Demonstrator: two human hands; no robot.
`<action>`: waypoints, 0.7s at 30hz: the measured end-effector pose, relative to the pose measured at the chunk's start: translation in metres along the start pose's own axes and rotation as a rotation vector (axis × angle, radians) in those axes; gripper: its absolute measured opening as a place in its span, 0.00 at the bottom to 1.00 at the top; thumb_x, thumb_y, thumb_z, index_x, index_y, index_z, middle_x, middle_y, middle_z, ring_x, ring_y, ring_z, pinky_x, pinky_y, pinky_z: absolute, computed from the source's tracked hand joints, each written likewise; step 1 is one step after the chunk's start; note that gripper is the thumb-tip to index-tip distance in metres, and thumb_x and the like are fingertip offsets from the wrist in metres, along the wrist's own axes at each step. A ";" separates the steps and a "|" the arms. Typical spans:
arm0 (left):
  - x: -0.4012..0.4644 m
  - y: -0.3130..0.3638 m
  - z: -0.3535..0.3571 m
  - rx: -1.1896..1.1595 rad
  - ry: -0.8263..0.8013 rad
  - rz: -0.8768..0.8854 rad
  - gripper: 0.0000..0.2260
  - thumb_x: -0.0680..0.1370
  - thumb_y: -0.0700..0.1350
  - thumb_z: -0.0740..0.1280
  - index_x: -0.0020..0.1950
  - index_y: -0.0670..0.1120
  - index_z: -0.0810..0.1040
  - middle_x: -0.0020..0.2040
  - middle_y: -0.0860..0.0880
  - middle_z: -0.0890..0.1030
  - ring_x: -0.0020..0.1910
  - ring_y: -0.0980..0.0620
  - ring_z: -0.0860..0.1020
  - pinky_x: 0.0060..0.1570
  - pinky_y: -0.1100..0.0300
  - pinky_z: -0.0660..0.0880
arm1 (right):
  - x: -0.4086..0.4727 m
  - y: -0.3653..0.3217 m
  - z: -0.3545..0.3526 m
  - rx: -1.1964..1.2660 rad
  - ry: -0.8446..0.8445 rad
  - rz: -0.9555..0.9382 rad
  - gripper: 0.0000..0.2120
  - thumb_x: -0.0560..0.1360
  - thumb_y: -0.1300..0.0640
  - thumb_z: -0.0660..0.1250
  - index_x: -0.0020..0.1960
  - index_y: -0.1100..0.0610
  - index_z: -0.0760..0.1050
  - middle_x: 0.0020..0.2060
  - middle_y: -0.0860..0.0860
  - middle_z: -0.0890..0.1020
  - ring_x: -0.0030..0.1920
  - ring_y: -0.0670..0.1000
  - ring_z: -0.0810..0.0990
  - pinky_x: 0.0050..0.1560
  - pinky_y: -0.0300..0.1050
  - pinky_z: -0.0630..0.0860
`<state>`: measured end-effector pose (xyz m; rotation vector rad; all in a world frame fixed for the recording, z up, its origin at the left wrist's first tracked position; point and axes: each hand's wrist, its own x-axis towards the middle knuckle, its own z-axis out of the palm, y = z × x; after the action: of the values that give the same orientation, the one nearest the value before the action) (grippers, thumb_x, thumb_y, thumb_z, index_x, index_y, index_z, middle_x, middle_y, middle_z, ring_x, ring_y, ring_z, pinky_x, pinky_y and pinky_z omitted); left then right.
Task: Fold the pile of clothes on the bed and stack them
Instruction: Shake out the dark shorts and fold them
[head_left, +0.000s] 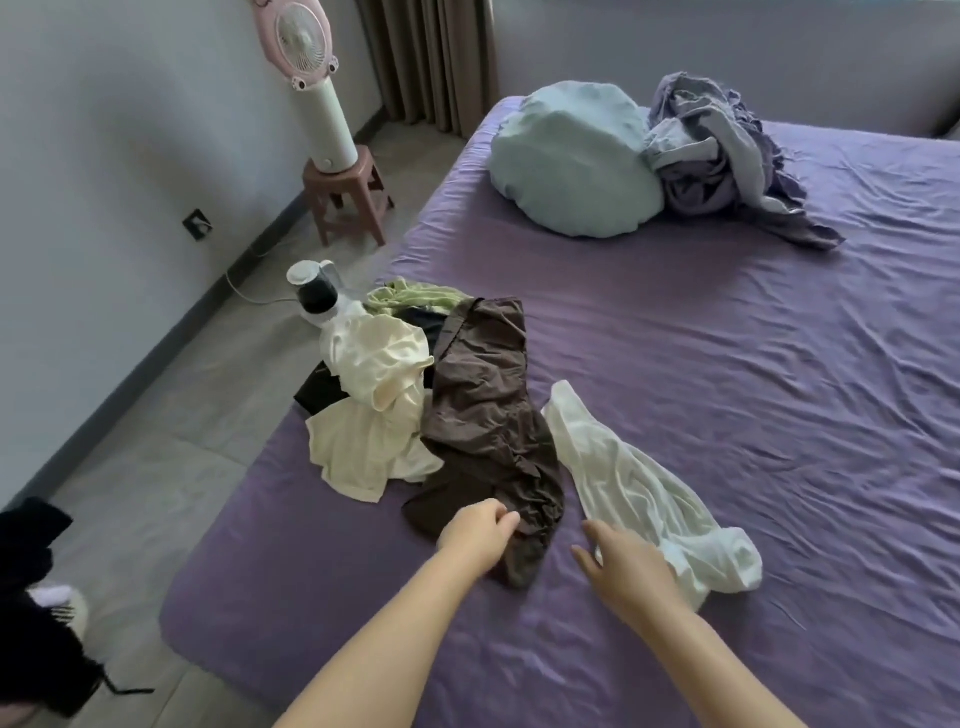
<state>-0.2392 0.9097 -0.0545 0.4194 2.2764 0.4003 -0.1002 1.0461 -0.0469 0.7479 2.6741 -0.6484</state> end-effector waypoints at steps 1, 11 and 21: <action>0.015 -0.005 -0.012 -0.025 0.029 -0.019 0.19 0.81 0.54 0.59 0.67 0.46 0.73 0.64 0.45 0.77 0.64 0.46 0.73 0.61 0.56 0.70 | 0.011 -0.008 0.001 -0.001 0.003 -0.001 0.16 0.79 0.45 0.57 0.63 0.49 0.70 0.57 0.49 0.79 0.58 0.52 0.76 0.53 0.44 0.70; 0.140 -0.032 -0.076 -0.286 0.299 -0.278 0.26 0.80 0.50 0.62 0.76 0.43 0.60 0.73 0.41 0.64 0.69 0.41 0.67 0.67 0.51 0.65 | 0.098 -0.047 0.005 0.010 0.040 -0.008 0.17 0.79 0.43 0.58 0.66 0.46 0.70 0.58 0.45 0.79 0.60 0.49 0.76 0.57 0.42 0.70; 0.152 -0.016 -0.079 -0.693 0.204 -0.227 0.16 0.76 0.44 0.69 0.61 0.38 0.77 0.58 0.42 0.80 0.58 0.42 0.77 0.58 0.52 0.74 | 0.139 -0.058 -0.006 0.159 0.047 -0.092 0.20 0.78 0.48 0.62 0.69 0.49 0.67 0.61 0.46 0.76 0.63 0.48 0.73 0.60 0.40 0.69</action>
<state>-0.3990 0.9467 -0.1070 -0.2402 2.1676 1.0972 -0.2477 1.0627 -0.0754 0.6909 2.7372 -0.8862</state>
